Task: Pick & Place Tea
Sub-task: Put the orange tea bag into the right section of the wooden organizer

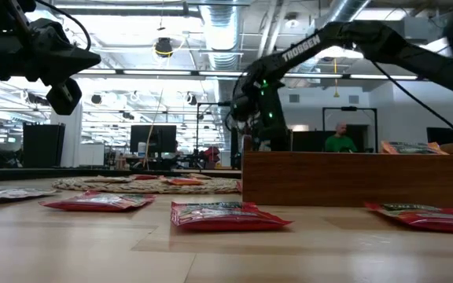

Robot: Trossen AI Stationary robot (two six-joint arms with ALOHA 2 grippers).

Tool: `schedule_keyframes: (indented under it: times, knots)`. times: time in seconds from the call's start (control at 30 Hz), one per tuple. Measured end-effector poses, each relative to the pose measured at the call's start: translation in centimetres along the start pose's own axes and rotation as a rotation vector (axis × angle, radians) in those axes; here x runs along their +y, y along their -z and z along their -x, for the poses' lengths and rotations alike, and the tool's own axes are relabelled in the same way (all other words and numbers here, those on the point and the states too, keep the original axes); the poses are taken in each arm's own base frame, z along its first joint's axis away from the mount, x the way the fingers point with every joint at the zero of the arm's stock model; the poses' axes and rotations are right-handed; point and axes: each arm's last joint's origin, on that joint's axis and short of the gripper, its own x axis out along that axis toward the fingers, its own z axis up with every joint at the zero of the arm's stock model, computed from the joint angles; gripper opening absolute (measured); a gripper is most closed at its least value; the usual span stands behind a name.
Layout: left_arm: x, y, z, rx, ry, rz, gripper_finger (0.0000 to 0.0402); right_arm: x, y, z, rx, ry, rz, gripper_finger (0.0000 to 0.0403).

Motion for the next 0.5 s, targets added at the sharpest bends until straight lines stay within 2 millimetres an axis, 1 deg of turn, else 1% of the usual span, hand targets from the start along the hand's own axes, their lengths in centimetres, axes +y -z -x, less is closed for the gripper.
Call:
schedule_keyframes:
  times: [0.17, 0.23, 0.37, 0.5]
  knots:
    - [0.0, 0.0, 0.0, 0.003, -0.002, 0.000, 0.0000, 3.2, 1.3, 3.5, 0.043, 0.056, 0.003, 0.0002]
    - [0.0, 0.1, 0.0, 0.007, -0.005, 0.000, 0.0000, 4.8, 1.7, 5.2, 0.009, 0.098, -0.011, 0.0003]
    - [0.1, 0.2, 0.0, 0.024, -0.006, 0.000, 0.0000, 9.2, 3.6, 10.0, -0.111, 0.143, 0.024, 0.0001]
    - [0.1, 0.2, 0.0, 0.031, 0.000, 0.000, 0.0000, 13.9, 6.4, 13.5, -0.206, 0.212, 0.041, 0.0001]
